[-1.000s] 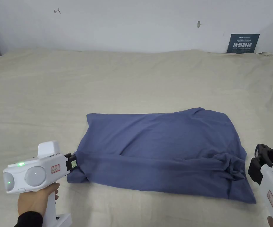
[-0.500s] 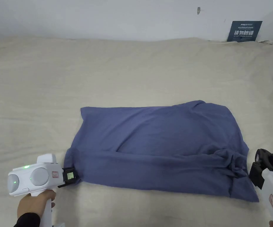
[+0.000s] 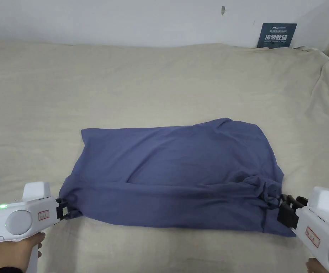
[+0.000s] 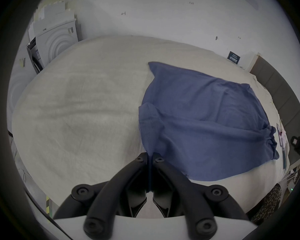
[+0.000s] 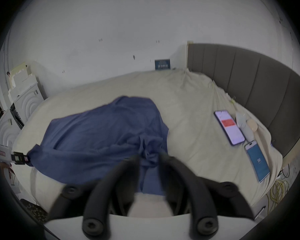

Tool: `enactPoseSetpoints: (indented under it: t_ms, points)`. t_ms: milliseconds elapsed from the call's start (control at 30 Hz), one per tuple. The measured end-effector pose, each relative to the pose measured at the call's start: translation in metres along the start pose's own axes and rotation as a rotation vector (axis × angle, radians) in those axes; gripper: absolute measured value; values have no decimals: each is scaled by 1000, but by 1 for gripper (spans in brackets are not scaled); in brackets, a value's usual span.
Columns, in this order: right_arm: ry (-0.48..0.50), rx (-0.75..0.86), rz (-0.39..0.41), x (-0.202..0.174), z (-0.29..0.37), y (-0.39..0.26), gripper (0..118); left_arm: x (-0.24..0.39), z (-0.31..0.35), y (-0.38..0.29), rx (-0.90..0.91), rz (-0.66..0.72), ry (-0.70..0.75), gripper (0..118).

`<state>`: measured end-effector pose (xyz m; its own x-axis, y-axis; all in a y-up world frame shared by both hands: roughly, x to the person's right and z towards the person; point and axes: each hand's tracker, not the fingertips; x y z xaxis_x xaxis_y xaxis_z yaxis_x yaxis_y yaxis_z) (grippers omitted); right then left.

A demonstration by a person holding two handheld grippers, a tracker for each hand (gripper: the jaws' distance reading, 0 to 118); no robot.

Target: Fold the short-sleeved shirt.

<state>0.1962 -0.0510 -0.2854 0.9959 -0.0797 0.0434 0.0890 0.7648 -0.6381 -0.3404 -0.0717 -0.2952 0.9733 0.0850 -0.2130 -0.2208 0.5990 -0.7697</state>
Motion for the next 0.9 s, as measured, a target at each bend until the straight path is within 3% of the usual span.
enactPoseSetpoints:
  t_ms: [33, 100, 200, 300, 400, 467, 767, 900]
  points:
    - [-11, -25, 11, 2, -8, -3, 62, 0, 2, 2, 7, -7, 0, 2]
    - [-8, -113, 22, 6, -25, -8, 95, -3, 4, 7, 15, -11, -4, 2]
    - [-34, -151, 17, 12, -46, -20, 95, -1, 9, 10, 21, -3, -13, 2]
    - [-26, -209, 17, 12, -57, -28, 80, 1, 8, 9, 16, 2, -13, 2]
    - [-10, -243, -11, 14, -64, -34, 51, 0, 4, 7, 4, 4, -9, 2]
    - [0, -253, -12, 15, -65, -38, 3, -3, 0, 6, -2, 14, -13, 2]
    - [31, -153, -60, 28, -22, -27, 3, -21, 4, -3, 1, 65, -16, 2]
    - [21, -129, -17, 39, -2, -24, 3, -22, 16, -11, 6, 67, -22, 2]
